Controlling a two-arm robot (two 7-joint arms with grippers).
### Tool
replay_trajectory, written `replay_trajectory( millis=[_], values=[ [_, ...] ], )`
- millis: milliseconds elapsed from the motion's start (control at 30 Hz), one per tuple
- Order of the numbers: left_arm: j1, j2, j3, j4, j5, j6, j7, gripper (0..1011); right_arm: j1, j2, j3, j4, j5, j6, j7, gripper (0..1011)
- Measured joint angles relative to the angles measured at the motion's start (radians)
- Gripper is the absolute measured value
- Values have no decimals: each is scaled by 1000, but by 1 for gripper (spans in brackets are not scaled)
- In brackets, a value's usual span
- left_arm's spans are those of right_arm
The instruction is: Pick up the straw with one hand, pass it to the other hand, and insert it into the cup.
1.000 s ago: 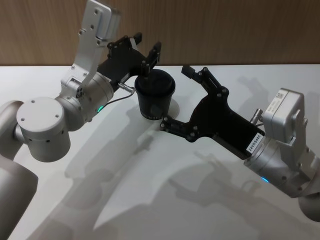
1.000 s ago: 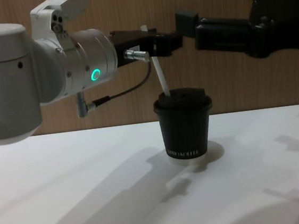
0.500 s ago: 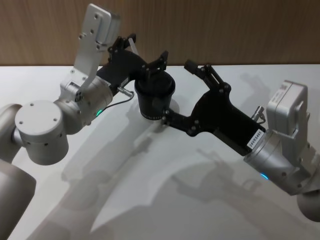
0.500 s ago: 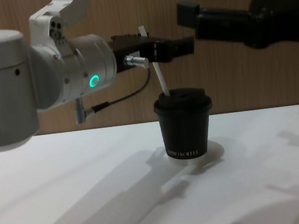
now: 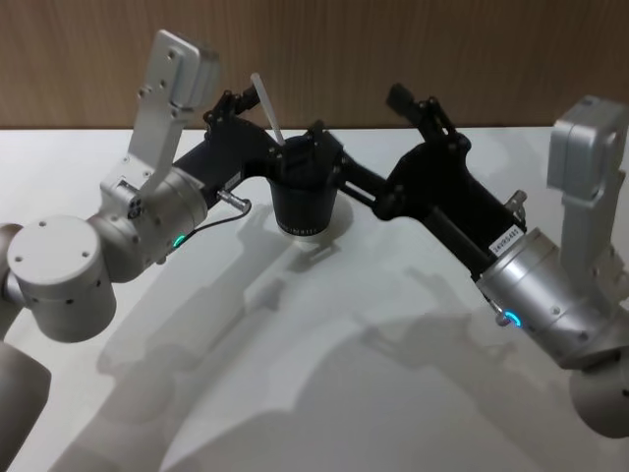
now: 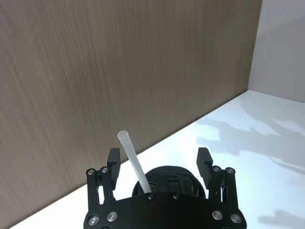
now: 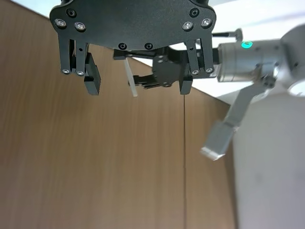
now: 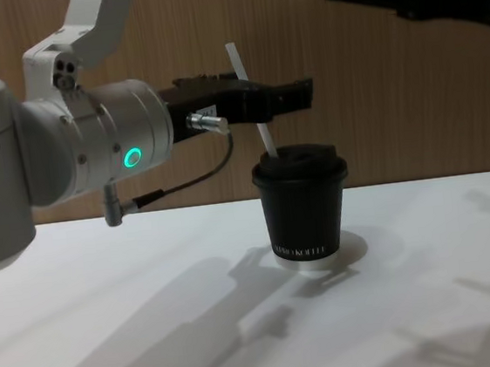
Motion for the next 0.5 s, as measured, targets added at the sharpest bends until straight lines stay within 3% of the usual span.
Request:
replay_trajectory(
  millis=[500],
  values=[
    [37,3,-25,-29,-10,-14,-12,1003,-6,-92,14,-29,98,184,-156,1001]
  ],
)
